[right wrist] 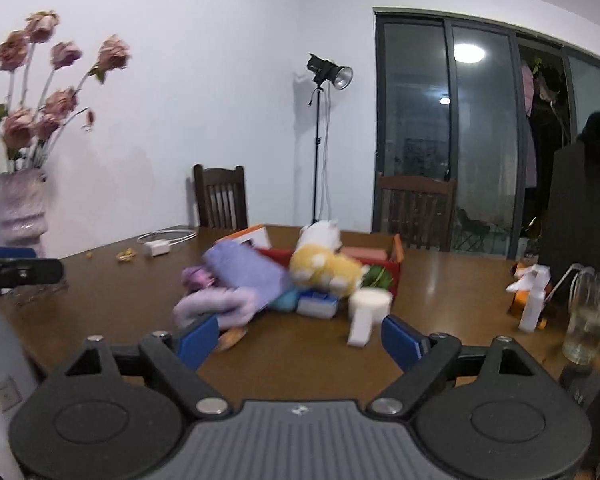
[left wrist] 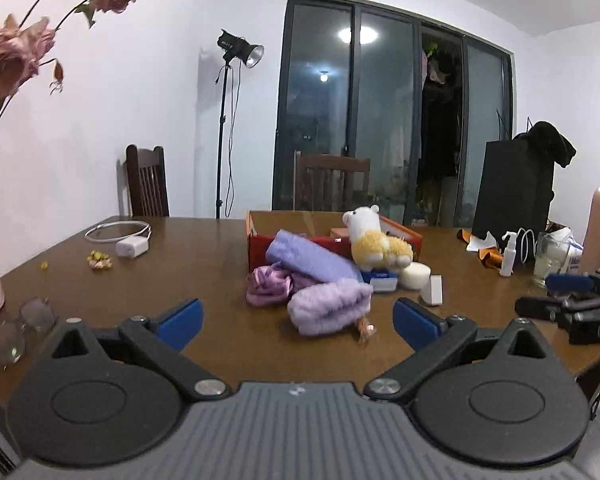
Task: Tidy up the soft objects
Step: 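Move the right gripper back to the white plush alpaca, then grasp the white plush alpaca with the right gripper and lift it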
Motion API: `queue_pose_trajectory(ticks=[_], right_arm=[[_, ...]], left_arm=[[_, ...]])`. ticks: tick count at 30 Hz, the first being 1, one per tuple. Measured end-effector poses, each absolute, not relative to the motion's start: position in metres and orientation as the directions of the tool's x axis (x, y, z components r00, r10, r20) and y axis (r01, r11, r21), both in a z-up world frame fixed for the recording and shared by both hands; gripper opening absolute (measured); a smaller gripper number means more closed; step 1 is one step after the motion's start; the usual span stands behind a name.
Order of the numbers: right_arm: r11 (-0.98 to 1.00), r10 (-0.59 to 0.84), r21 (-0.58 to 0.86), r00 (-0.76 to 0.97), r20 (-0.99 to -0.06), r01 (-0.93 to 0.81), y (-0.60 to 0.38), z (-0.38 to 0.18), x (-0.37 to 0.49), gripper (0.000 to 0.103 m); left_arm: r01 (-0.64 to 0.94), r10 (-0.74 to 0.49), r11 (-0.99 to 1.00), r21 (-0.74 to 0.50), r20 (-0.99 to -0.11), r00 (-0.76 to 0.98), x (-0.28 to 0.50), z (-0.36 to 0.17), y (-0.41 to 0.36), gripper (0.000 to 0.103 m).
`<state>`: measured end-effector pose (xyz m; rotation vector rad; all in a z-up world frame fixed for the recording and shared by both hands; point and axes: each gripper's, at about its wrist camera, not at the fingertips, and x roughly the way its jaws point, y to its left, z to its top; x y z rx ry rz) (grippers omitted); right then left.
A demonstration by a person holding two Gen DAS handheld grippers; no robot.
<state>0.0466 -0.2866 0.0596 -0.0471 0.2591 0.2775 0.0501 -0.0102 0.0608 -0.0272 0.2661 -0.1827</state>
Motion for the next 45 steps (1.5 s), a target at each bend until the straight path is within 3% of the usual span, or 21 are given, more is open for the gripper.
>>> queue_pose_trajectory(ticks=[6, 15, 20, 22, 28, 31, 34, 36, 45], right_arm=[[0.953, 0.278, -0.036, 0.917, -0.286, -0.3, -0.272, 0.045, 0.034, 0.089], [0.961, 0.27, 0.041, 0.906, -0.325, -0.272, -0.282, 0.043, 0.08, 0.088], [0.955, 0.289, 0.164, 0.897, -0.335, -0.246, -0.302, 0.055, 0.136, 0.087], [0.945, 0.306, 0.223, 0.891, -0.334, -0.24, -0.311, 0.061, 0.171, 0.084], [0.913, 0.328, 0.358, 0.872, -0.363, -0.195, -0.33, 0.063, 0.28, 0.063], [0.894, 0.351, 0.408, 0.853, -0.386, -0.183, -0.331, 0.05, 0.327, 0.06], [0.877, 0.375, 0.447, 0.834, -0.404, -0.177, -0.331, 0.032, 0.357, 0.055], [0.84, 0.423, 0.507, 0.82, -0.386, -0.194, -0.336, 0.023, 0.365, 0.045], [0.81, 0.462, 0.543, 0.813, -0.354, -0.224, -0.337, 0.016, 0.367, 0.043]], left_arm=[[0.174, -0.181, 0.983, -0.052, -0.245, 0.953, 0.05, 0.063, -0.003, 0.103], [0.171, -0.193, 0.981, -0.097, -0.32, 0.928, 0.097, 0.054, -0.006, 0.103], [0.25, -0.296, 0.953, -0.173, -0.344, 0.891, 0.163, 0.072, -0.026, 0.101], [0.291, -0.35, 0.933, -0.211, -0.356, 0.866, 0.203, 0.077, -0.04, 0.087], [0.338, -0.429, 0.9, -0.275, -0.423, 0.798, 0.324, 0.069, -0.086, 0.063], [0.326, -0.456, 0.885, -0.332, -0.48, 0.749, 0.369, 0.05, -0.099, 0.055], [0.358, -0.533, 0.839, -0.411, -0.484, 0.694, 0.39, 0.032, -0.102, 0.048], [0.375, -0.557, 0.821, -0.431, -0.46, 0.691, 0.392, 0.026, -0.099, 0.048], [0.381, -0.574, 0.806, -0.453, -0.439, 0.691, 0.389, 0.03, -0.09, 0.046]])
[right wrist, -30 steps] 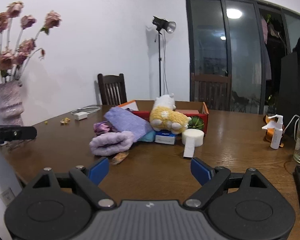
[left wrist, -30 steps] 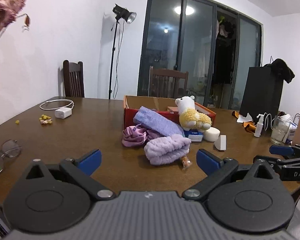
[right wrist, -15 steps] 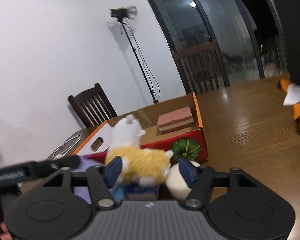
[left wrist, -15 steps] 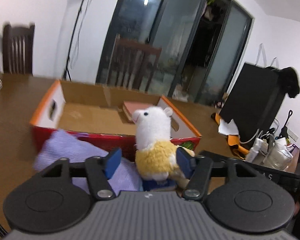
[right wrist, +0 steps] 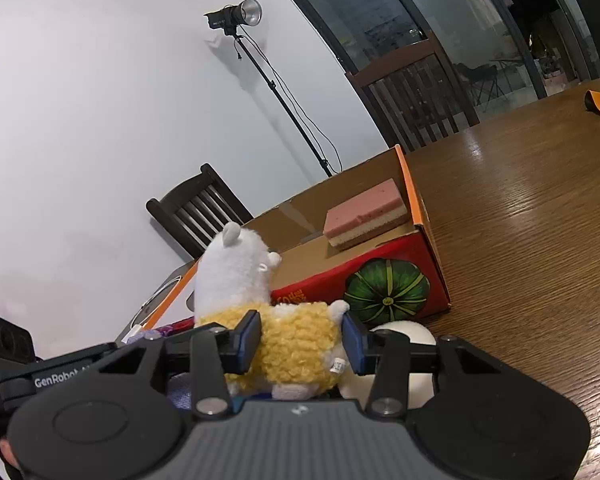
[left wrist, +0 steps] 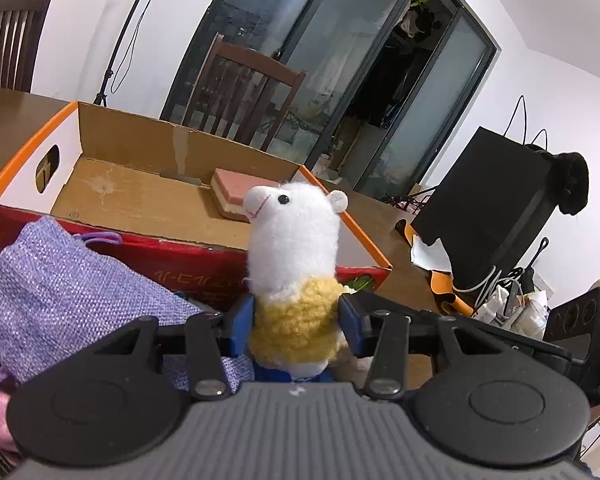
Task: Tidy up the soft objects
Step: 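Grasp the white plush alpaca with the right gripper and lift it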
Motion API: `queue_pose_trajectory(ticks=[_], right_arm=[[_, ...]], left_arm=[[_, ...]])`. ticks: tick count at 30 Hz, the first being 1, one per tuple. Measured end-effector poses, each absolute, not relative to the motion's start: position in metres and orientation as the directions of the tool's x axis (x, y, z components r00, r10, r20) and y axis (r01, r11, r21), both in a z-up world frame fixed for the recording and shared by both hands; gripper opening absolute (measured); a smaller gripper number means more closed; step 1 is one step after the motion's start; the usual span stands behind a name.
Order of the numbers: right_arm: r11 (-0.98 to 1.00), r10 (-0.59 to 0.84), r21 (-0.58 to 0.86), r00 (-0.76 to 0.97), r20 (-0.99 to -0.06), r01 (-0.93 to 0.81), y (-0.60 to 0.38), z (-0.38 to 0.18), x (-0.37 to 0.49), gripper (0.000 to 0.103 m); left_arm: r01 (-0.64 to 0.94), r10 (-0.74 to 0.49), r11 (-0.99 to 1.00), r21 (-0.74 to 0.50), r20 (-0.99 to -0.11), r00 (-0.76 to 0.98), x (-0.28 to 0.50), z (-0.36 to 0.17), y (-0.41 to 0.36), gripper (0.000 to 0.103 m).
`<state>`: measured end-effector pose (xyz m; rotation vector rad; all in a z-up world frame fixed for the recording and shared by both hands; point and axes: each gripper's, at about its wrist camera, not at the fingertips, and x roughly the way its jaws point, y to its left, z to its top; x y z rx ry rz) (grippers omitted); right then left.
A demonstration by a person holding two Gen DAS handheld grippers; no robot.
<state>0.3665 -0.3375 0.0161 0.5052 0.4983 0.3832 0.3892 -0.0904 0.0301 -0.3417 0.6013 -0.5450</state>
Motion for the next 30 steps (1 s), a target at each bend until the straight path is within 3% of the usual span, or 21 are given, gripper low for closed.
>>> queue_pose_trajectory(ticks=[9, 19, 30], right_arm=[[0.823, 0.475, 0.495, 0.816, -0.33, -0.279, -0.325, 0.038, 0.311, 0.043], [0.828, 0.498, 0.474, 0.783, -0.373, -0.3, -0.3, 0.041, 0.224, 0.043], [0.841, 0.487, 0.444, 0.791, -0.37, -0.31, -0.294, 0.051, 0.178, 0.043]], left_arm=[[0.361, -0.564, 0.807, -0.466, -0.429, 0.706, 0.324, 0.052, -0.073, 0.045], [0.336, -0.548, 0.818, -0.468, -0.455, 0.702, 0.231, 0.049, -0.054, 0.045], [0.361, -0.569, 0.8, -0.479, -0.417, 0.709, 0.201, 0.051, -0.045, 0.045]])
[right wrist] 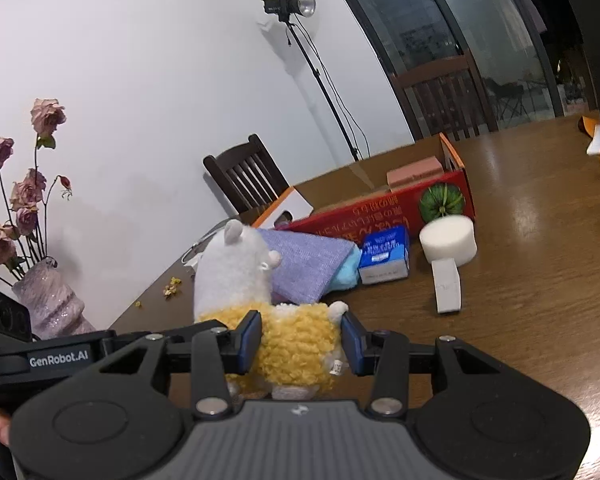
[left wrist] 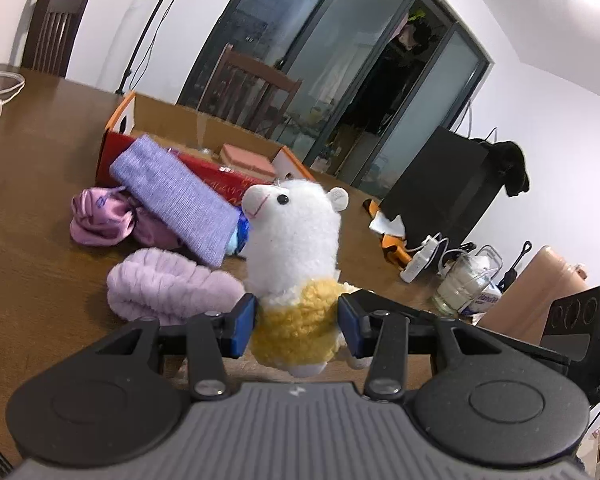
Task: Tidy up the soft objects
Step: 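Lower the alpaca into the cardboard box and open the right gripper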
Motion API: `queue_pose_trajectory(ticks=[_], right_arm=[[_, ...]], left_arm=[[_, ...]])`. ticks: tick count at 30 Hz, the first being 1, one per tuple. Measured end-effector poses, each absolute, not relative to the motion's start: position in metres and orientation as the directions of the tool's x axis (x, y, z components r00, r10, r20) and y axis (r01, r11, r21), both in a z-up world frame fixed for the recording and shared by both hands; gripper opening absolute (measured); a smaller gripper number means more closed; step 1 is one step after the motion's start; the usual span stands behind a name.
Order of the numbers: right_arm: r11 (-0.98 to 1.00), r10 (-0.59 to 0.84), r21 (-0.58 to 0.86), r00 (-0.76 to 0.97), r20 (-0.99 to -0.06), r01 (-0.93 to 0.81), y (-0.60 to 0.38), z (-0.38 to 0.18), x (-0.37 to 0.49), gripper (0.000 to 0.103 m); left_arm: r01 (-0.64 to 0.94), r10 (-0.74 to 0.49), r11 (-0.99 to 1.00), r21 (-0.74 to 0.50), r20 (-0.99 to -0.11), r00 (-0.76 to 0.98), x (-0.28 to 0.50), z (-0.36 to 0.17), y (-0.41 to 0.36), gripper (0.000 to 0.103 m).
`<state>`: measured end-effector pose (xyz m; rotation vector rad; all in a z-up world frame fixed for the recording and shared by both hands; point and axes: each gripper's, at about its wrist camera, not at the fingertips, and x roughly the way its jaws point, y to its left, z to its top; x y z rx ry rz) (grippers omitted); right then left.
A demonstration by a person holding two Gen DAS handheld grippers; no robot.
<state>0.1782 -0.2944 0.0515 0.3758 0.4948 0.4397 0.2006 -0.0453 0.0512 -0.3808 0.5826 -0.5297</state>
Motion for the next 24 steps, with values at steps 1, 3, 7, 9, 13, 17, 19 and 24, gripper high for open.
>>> queue_pose_trajectory(ticks=[1, 3, 7, 9, 13, 17, 19, 24], right_arm=[[0.842, 0.486, 0.439, 0.793, -0.366, -0.314, -0.295, 0.054, 0.178, 0.043], [0.844, 0.484, 0.433, 0.796, -0.362, -0.317, -0.294, 0.058, 0.181, 0.043], [0.843, 0.486, 0.431, 0.8, -0.353, -0.322, -0.292, 0.062, 0.193, 0.043], [0.842, 0.488, 0.432, 0.799, -0.352, -0.324, -0.291, 0.067, 0.204, 0.043], [0.84, 0.5, 0.415, 0.798, -0.337, -0.351, -0.285, 0.087, 0.242, 0.043], [0.819, 0.528, 0.44, 0.785, -0.324, -0.369, -0.281, 0.106, 0.303, 0.043], [0.806, 0.539, 0.467, 0.776, -0.328, -0.363, -0.277, 0.114, 0.346, 0.043], [0.792, 0.559, 0.539, 0.696, -0.45, -0.287, -0.258, 0.098, 0.443, 0.043]], left_arm=[[0.364, -0.57, 0.799, -0.478, -0.413, 0.71, 0.201, 0.052, -0.045, 0.045], [0.367, -0.572, 0.797, -0.479, -0.406, 0.712, 0.204, 0.055, -0.044, 0.045], [0.373, -0.57, 0.799, -0.471, -0.399, 0.718, 0.219, 0.06, -0.043, 0.045], [0.38, -0.568, 0.801, -0.462, -0.391, 0.724, 0.232, 0.067, -0.043, 0.045], [0.385, -0.558, 0.807, -0.447, -0.365, 0.745, 0.272, 0.088, -0.036, 0.045], [0.373, -0.535, 0.822, -0.431, -0.359, 0.765, 0.333, 0.11, -0.029, 0.045], [0.338, -0.514, 0.834, -0.436, -0.39, 0.764, 0.371, 0.116, -0.024, 0.045], [0.219, -0.419, 0.894, -0.391, -0.553, 0.721, 0.453, 0.107, -0.021, 0.045]])
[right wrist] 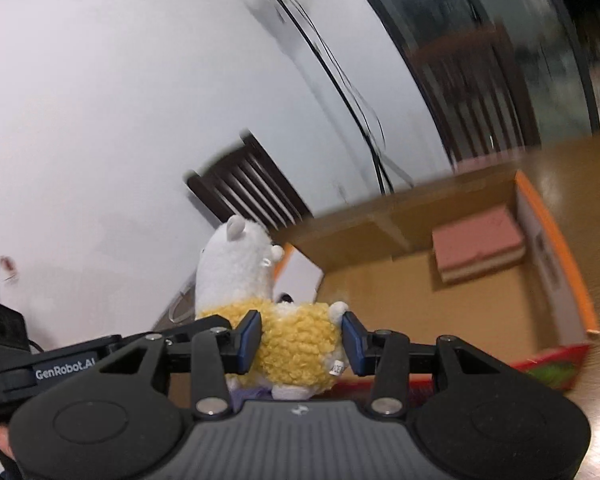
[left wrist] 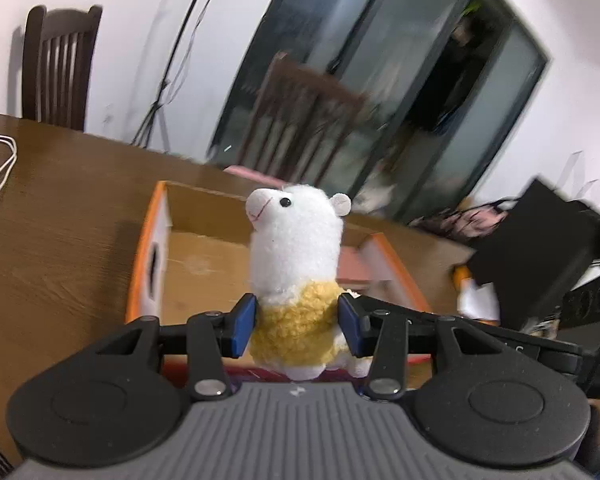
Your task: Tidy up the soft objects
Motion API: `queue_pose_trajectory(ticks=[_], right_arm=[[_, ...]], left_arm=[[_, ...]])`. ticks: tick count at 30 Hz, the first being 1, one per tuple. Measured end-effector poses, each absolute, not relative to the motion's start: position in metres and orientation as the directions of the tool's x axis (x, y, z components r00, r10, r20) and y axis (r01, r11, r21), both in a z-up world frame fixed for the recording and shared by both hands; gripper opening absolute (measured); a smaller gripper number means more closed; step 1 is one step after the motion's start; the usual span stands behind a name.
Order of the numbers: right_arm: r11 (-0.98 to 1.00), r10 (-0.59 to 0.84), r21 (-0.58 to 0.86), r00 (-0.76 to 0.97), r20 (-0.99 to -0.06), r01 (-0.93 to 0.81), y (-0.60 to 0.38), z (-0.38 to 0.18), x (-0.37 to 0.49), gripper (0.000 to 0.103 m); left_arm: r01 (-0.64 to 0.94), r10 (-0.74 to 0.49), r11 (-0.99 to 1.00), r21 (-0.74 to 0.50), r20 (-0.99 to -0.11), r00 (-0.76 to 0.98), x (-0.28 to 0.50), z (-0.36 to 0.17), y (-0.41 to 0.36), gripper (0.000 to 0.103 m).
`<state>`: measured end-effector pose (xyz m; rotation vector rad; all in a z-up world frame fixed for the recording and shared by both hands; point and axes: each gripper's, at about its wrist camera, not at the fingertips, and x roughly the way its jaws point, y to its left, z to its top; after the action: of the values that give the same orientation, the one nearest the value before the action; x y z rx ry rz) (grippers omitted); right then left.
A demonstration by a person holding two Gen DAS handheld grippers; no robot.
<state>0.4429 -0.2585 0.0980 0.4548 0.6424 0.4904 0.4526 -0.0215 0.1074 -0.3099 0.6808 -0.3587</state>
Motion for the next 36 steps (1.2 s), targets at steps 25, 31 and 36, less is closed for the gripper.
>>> queue_pose_trajectory(ticks=[25, 31, 36], right_arm=[[0.836, 0.543, 0.469, 0.56, -0.626, -0.286, -0.223, 0.078, 0.469, 0.046], [0.888, 0.452, 0.35, 0.699, -0.554, -0.297, -0.269, 0.122, 0.403, 0.057], [0.946, 0.318, 0.206, 0.827, -0.464, -0.248, -0.308, 0.149, 0.332, 0.068]], left_arm=[[0.156, -0.234, 0.97, -0.184, -0.557, 0.797, 0.421, 0.127, -0.003, 0.067], [0.181, -0.233, 0.972, -0.151, -0.498, 0.835, 0.36, 0.146, 0.004, 0.079], [0.187, -0.221, 0.975, -0.119, -0.443, 0.869, 0.309, 0.151, 0.006, 0.086]])
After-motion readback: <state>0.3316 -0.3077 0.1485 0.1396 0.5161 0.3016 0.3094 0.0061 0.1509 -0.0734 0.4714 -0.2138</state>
